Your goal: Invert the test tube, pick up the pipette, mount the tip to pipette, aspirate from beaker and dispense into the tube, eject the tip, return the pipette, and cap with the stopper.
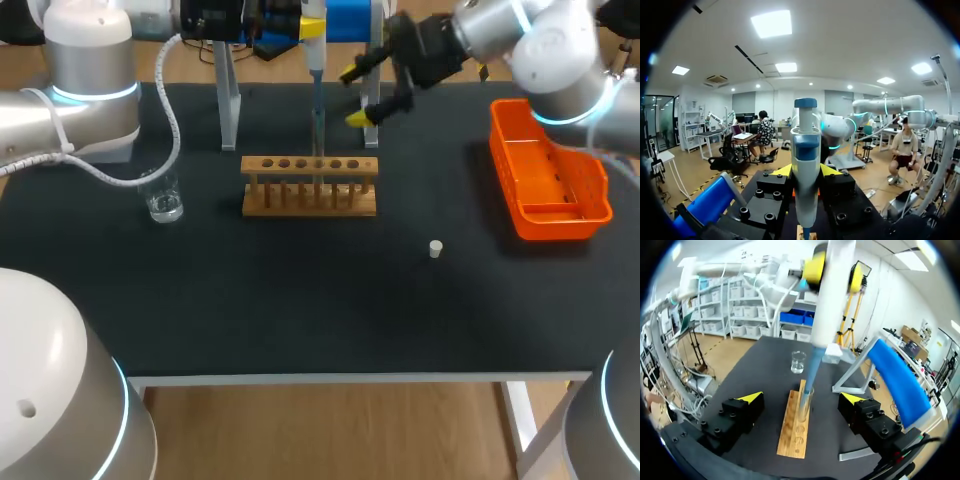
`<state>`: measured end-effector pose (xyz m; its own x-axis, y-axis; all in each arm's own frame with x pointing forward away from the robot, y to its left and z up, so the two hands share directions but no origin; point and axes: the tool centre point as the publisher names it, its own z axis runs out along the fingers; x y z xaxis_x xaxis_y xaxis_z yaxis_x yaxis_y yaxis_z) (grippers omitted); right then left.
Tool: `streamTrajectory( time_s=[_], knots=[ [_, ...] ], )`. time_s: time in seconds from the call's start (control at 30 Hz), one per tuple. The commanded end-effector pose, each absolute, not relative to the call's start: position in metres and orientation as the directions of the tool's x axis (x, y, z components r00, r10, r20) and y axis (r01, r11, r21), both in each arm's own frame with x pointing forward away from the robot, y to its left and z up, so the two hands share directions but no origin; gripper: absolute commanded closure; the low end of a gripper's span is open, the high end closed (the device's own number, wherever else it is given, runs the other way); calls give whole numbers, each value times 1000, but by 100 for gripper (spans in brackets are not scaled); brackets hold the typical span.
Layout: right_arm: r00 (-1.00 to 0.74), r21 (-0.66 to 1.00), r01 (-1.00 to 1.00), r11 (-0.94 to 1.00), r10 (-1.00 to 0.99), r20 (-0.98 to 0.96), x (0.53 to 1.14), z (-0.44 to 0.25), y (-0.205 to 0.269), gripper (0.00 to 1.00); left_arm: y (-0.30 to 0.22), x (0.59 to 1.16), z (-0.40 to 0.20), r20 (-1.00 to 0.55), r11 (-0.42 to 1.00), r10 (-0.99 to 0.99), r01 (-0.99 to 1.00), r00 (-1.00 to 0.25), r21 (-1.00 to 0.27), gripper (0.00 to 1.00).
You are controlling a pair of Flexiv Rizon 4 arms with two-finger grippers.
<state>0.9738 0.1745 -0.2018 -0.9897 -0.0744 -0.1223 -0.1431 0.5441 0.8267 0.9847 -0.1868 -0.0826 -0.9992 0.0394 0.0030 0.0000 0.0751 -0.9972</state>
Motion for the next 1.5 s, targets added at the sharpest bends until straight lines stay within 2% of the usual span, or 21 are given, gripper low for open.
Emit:
streamTrajectory(
  time_s=[0.03, 0.17, 0.67, 1.13, 1.17, 1.2, 1.23, 1.27, 1.5],
  knots=[
    [-991, 817, -128, 562, -43, -126, 961, -161, 144, 0, -187, 986, -83, 2, 74, 43, 1, -999, -997, 100],
    [-993, 829, -98, 551, -1, -116, 959, -138, 136, 0, -187, 986, -83, 2, 74, 43, 1, -999, -997, 100],
    [-993, 829, -98, 551, -1, -116, 959, -138, 136, 0, -187, 986, -83, 2, 74, 43, 1, -999, -997, 100],
    [-989, 831, -75, 552, 67, -134, 950, -38, 133, 0, -187, 986, -83, 2, 74, 43, 1, -999, -997, 100],
    [-989, 833, -74, 549, 69, -133, 950, -33, 134, 8, -187, 986, -83, 2, 74, 43, 1, -999, -997, 100],
    [-989, 834, -74, 547, 70, -134, 950, -30, 134, 53, -187, 986, -83, 2, 74, 43, 1, -999, -997, 100],
    [-988, 834, -64, 548, 82, -130, 950, -26, 136, 81, -187, 986, -83, 2, 74, 43, 1, -999, -997, 100],
    [-989, 835, -56, 548, 86, -122, 951, -24, 137, 100, -187, 986, -83, 2, 74, 43, 1, -999, -997, 100],
    [-990, 832, 21, 554, 127, -59, 953, -19, 147, 100, -187, 986, -83, 2, 74, 43, 1, -999, -997, 100]
  ],
)
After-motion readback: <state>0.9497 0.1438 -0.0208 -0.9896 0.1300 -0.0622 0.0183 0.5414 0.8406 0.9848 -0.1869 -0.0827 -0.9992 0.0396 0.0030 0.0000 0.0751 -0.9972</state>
